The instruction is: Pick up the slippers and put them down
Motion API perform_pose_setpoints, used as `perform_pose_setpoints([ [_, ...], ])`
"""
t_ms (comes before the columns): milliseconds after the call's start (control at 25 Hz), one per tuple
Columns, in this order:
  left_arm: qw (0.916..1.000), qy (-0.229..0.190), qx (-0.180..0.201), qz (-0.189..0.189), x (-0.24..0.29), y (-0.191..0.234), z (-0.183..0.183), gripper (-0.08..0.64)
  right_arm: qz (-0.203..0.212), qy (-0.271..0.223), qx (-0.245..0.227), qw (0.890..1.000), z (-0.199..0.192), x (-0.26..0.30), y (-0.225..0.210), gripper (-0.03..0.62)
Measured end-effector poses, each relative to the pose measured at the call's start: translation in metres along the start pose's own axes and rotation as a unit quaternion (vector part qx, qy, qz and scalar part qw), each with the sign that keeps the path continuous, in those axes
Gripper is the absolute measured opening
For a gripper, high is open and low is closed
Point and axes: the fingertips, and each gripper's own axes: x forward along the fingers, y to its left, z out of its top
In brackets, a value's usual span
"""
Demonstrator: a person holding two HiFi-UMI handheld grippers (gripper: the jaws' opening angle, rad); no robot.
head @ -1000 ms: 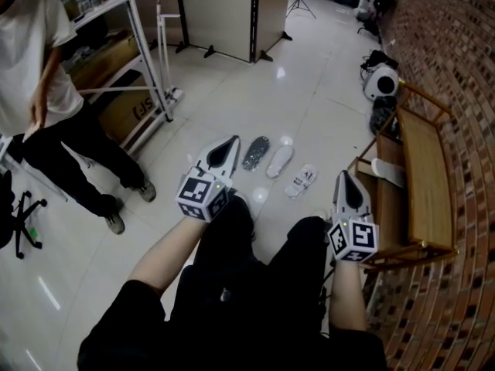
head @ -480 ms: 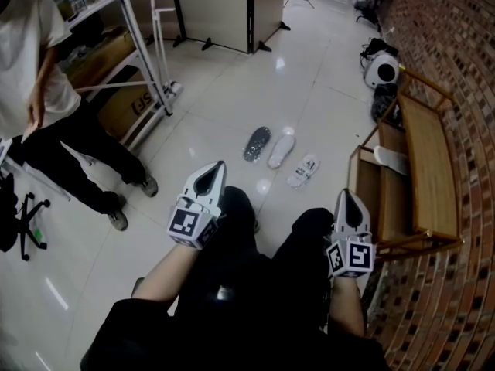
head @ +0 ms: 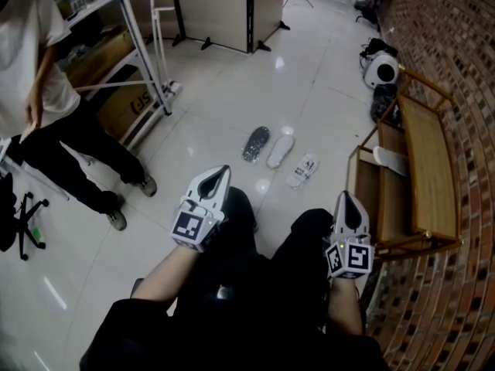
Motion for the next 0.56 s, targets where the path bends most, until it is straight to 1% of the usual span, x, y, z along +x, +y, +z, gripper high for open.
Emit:
perform_pose_setpoints([
  [80, 1.0, 0.0, -0.002, 0.0, 0.0, -0.001, -0.0005, 0.003, -0.005, 0.003, 0.002, 1.0, -0.0002, -0.0015, -0.0021, 0.005],
  [560, 0.9999, 0.005, -0.01, -0.001, -0.0039, 0.0012, -0.0048, 0.003, 0.0, 0.001, -0.001, 1.0, 0.0003, -0.0018, 0.0011, 0.005],
])
